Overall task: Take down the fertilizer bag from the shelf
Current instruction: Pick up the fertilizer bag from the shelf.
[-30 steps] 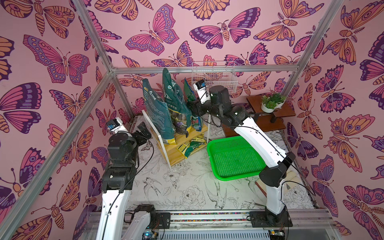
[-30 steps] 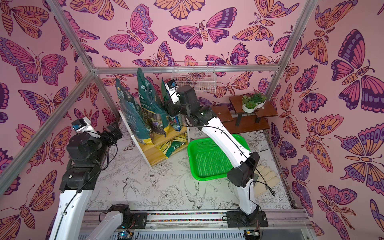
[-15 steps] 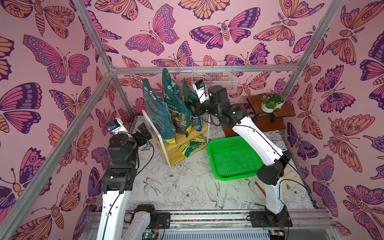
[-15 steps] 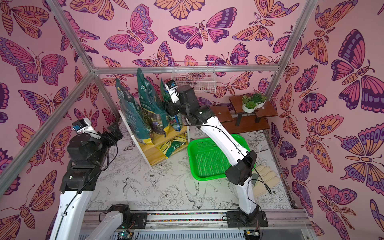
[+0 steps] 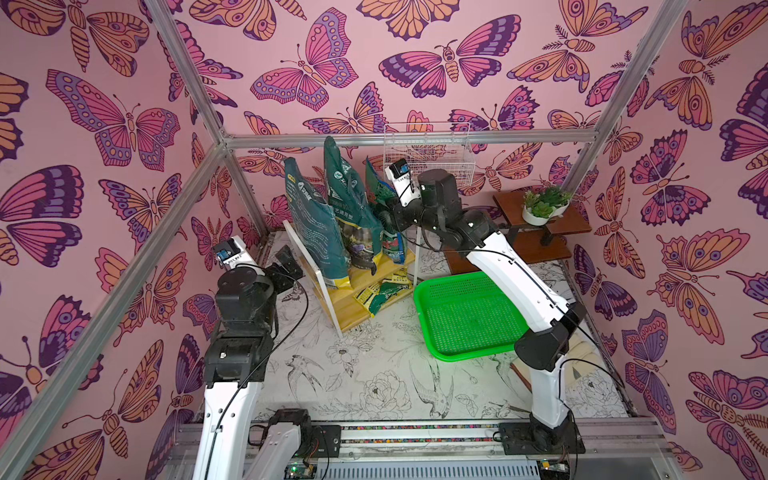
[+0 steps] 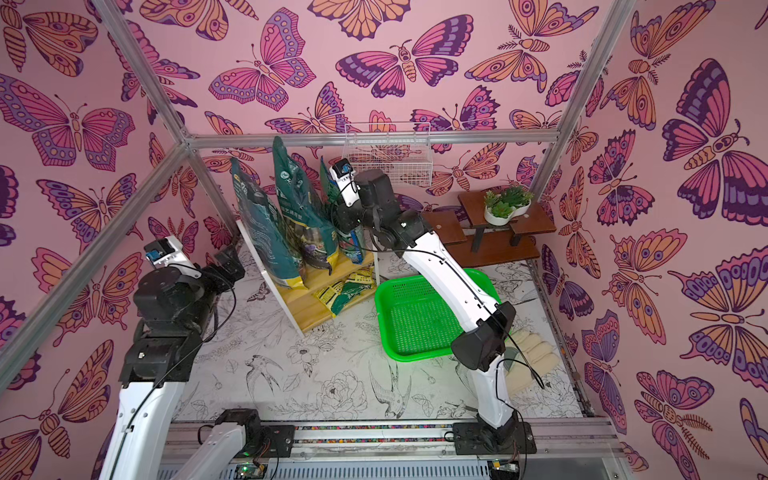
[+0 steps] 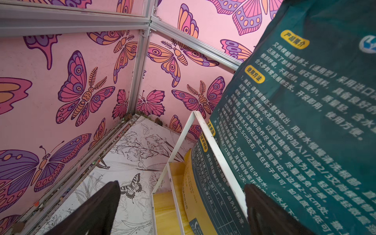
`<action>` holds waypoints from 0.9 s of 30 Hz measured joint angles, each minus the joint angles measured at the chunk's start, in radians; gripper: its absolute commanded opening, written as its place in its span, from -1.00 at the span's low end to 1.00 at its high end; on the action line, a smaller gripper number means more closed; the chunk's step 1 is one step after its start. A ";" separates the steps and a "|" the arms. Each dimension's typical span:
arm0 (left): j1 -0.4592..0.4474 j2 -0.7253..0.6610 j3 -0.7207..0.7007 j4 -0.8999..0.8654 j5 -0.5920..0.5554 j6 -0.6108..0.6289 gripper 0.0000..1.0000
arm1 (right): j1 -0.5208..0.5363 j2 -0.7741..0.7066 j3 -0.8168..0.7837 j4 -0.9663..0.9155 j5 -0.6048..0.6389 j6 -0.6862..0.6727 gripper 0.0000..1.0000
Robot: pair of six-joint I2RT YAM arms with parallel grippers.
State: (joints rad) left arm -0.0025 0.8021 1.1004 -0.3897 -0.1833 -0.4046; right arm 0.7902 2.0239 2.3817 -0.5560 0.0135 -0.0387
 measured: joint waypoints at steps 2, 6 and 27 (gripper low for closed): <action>0.000 0.000 0.000 0.000 0.000 0.000 1.00 | -0.002 -0.018 -0.010 -0.006 -0.003 -0.001 -1.00; 0.000 -0.004 0.000 0.000 -0.001 0.000 1.00 | -0.003 -0.092 -0.067 -0.014 -0.025 0.001 -1.00; -0.002 0.018 0.218 -0.004 0.088 -0.049 1.00 | -0.002 -0.556 -0.432 0.013 -0.023 -0.019 -1.00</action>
State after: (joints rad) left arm -0.0044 0.8204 1.3186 -0.3939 -0.0956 -0.4534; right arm 0.7879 1.4681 1.9495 -0.5430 -0.0093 -0.0578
